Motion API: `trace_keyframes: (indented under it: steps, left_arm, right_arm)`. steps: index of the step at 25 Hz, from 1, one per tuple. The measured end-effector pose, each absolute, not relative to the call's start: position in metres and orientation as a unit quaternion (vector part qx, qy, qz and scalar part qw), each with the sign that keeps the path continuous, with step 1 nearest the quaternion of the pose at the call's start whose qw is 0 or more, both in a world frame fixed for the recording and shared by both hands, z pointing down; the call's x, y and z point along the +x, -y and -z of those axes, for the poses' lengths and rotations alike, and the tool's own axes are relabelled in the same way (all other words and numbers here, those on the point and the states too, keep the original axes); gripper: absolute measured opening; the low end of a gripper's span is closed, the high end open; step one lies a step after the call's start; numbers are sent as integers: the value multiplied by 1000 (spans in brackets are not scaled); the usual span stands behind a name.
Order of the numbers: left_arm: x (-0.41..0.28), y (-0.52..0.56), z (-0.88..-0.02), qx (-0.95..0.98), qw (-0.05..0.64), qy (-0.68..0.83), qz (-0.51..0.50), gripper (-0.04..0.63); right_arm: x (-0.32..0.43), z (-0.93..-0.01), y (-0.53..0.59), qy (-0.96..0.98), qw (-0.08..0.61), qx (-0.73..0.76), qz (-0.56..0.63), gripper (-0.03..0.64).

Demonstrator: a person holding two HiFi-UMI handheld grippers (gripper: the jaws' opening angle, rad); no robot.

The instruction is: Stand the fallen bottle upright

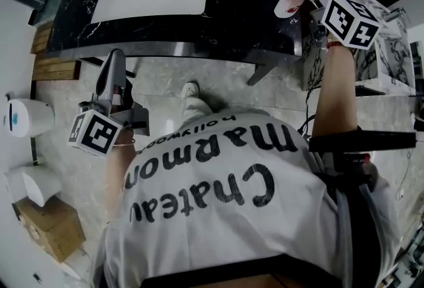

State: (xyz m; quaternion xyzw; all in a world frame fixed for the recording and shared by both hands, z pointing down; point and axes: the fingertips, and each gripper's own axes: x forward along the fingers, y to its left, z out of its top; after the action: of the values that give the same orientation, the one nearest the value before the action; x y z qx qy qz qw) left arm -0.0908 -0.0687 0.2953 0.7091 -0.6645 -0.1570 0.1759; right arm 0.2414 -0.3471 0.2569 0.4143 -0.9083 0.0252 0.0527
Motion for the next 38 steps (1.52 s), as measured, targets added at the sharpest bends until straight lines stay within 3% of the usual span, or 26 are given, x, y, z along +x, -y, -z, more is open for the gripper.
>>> trace_keyframes:
  steps: [12,17,24,28,30,36,38]
  left_arm:
    - [-92,61,-292,713,197,642,200,14]
    - [-76,85,-283,747,204,599,205,15]
    - [-56,99,-269,795,194,550,169,14]
    - [-49,106,-270,809,199,530,156,15]
    - [-44,113,-268,817,200,521,144,15]
    - [-43,104,-267,839,203,491,116,14]
    - [-51,91,-267,845,205,480,117,15]
  right_arm:
    - [241,-257,327,906,52,419,-29,305]
    - [257,-272,308,895,70,436,-56,311]
    - [278,-286,264,878,18,460,-128,310]
    - [270,-308,240,876,28,458,-149,306]
    - [271,-322,227,870,31,465,-159,282]
    - [258,-341,166,853,20,499,-153,121]
    - [249,-342,143,845,17,512,-154,100]
